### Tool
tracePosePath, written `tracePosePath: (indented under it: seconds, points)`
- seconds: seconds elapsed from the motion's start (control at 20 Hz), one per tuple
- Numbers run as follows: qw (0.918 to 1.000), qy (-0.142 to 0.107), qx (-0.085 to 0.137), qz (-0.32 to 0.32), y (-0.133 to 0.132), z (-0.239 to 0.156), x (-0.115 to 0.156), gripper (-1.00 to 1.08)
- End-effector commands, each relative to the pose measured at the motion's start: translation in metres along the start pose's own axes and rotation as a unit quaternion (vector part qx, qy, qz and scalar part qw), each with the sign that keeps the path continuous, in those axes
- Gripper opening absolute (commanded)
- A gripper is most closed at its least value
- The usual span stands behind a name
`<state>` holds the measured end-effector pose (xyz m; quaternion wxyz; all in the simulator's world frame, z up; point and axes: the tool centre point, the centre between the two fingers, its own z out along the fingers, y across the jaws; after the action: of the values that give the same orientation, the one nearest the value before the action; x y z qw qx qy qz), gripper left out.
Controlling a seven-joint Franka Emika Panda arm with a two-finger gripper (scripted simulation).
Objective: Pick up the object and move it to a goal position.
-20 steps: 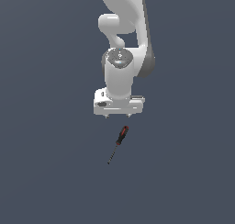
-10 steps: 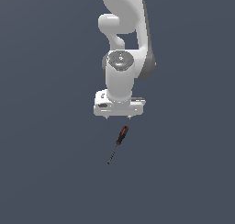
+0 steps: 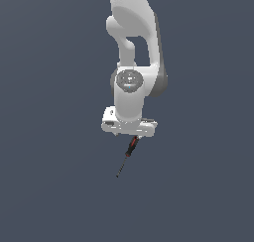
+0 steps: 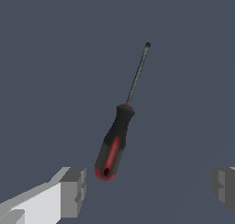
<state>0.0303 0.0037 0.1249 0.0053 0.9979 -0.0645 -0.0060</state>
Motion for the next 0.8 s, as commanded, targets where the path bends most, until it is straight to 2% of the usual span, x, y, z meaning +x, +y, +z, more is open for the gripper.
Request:
tracePosePath:
  seconds: [0.0,0.35,0.75]
  points:
    - [0.9995,0.001,0.002,0.031,-0.002,0.011,0.009,1.00]
    - [0.9941,0.003,0.005,0.108,-0.006,0.041,0.031,1.00]
    - [0.9886,0.005,0.006,0.150,-0.008,0.058,0.041,1.00]
